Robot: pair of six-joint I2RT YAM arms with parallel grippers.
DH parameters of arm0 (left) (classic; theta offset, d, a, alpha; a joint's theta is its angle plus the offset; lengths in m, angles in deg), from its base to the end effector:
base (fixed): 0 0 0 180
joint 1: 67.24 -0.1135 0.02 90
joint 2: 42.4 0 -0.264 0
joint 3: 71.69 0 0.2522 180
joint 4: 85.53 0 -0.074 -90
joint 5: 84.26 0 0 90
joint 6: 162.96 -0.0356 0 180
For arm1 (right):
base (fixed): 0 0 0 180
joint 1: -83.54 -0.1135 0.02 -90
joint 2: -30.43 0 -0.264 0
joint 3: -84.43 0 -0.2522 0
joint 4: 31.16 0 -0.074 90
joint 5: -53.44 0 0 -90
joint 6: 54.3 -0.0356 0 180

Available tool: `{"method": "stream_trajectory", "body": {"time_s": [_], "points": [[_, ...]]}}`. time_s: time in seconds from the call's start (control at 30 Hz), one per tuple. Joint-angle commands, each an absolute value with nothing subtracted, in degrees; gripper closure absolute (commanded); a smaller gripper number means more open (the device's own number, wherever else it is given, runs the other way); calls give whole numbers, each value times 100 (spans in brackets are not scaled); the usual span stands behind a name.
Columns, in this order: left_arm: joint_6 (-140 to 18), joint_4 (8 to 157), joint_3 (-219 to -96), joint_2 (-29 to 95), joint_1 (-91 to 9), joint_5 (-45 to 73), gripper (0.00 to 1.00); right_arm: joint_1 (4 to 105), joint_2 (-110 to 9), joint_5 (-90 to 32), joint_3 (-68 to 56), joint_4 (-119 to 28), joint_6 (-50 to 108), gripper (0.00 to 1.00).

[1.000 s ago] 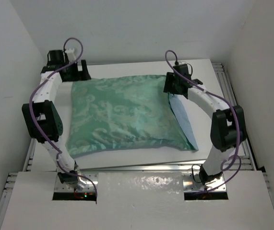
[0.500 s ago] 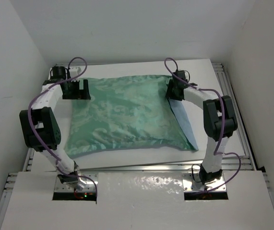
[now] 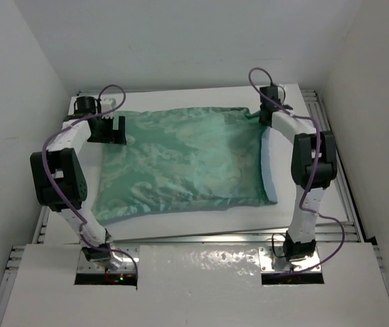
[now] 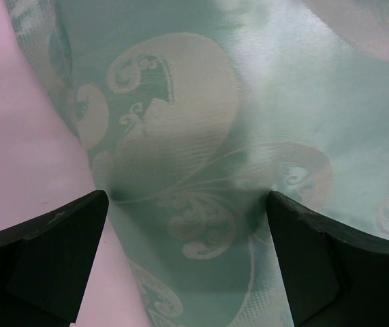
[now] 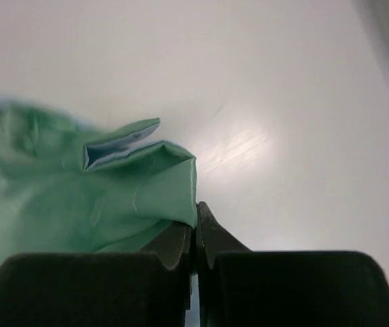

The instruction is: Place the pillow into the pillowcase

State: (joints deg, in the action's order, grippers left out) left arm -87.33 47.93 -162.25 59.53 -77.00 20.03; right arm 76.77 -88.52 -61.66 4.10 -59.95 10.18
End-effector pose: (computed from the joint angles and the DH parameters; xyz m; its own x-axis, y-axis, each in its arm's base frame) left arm 0.3755 0.0557 0.2302 -0.8175 0.1034 -0.5665 0.1733 0.9823 -0.0707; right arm 0.4554 0.0389 0.1822 -0.5914 0.3227 -0.7390 0.4760 0.8795 0.0031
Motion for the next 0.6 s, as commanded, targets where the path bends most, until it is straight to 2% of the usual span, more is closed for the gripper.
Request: {"method": "stream_trajectory", "body": {"time_s": [0.0, 0.03, 0.1, 0.13, 0.17, 0.23, 0.3, 0.37, 0.47, 0.57], "points": [[-8896, 4994, -16122, 6078, -7699, 1761, 0, 7677, -9014, -8440, 1424, -5741, 2110, 100], [-8905, 5020, -16104, 6095, -7708, 1735, 0, 7729, -9155, -8628, 1582, -5749, 2242, 93], [-8913, 5038, -16095, 6139, -7708, 1691, 0, 7930, -9664, -8971, 2057, -5958, 2287, 88], [-8931, 5030, -16121, 6157, -7699, 1656, 0, 8010, -9840, -9069, 2241, -6108, 2183, 82], [-8931, 5021, -16148, 6201, -7708, 1647, 0, 8168, -10198, -9139, 2661, -6597, 2103, 60], [-8949, 4951, -16235, 6227, -7717, 1629, 0, 8327, -10491, -9123, 3102, -7205, 1675, 44], [-8966, 4933, -16253, 6210, -7726, 1611, 0, 8597, -10536, -9026, 3333, -7776, 1331, 33], [-8975, 4942, -16253, 6157, -7734, 1602, 0, 8652, -10248, -8684, 2694, -7658, 1232, 31], [-8949, 4732, -16472, 6105, -7761, 1611, 0, 8556, -9117, -8420, 1589, -6990, 1548, 29], [-8975, 4538, -16745, 5904, -7883, 1716, 0, 8530, -8289, -7887, 491, -6989, 1321, 28]]}}
